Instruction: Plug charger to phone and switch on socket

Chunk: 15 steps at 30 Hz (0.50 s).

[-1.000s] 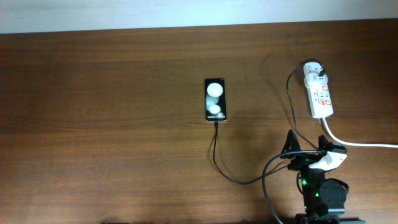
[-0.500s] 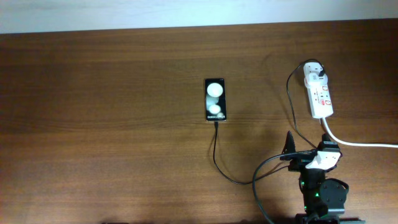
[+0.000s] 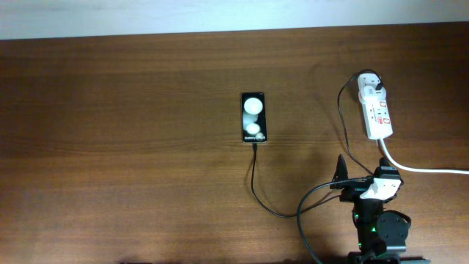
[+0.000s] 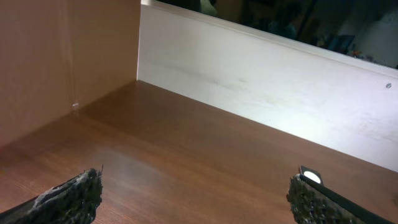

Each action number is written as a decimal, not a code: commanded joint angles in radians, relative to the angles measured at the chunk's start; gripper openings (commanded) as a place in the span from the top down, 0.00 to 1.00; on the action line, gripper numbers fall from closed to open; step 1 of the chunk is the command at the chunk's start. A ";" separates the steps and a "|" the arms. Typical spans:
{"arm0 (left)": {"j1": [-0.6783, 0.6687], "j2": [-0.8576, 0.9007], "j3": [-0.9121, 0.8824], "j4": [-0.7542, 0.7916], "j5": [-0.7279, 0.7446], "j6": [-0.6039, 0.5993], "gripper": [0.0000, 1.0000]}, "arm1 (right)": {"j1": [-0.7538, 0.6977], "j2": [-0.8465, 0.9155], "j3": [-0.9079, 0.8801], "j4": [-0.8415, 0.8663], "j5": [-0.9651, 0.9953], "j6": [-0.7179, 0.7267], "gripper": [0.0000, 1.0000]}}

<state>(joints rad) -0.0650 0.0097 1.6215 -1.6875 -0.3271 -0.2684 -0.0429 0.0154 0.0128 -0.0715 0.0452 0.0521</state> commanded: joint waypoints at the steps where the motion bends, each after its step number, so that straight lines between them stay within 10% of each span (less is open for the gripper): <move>1: 0.004 -0.002 0.000 0.000 -0.006 0.005 0.01 | 0.009 -0.010 -0.007 -0.003 0.016 -0.004 0.01; 15: 0.068 -0.002 -0.364 0.391 0.139 0.005 0.01 | 0.009 -0.010 -0.007 -0.003 0.016 -0.004 0.01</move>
<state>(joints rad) 0.0017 0.0090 1.3499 -1.3685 -0.2302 -0.2687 -0.0429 0.0158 0.0128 -0.0719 0.0452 0.0521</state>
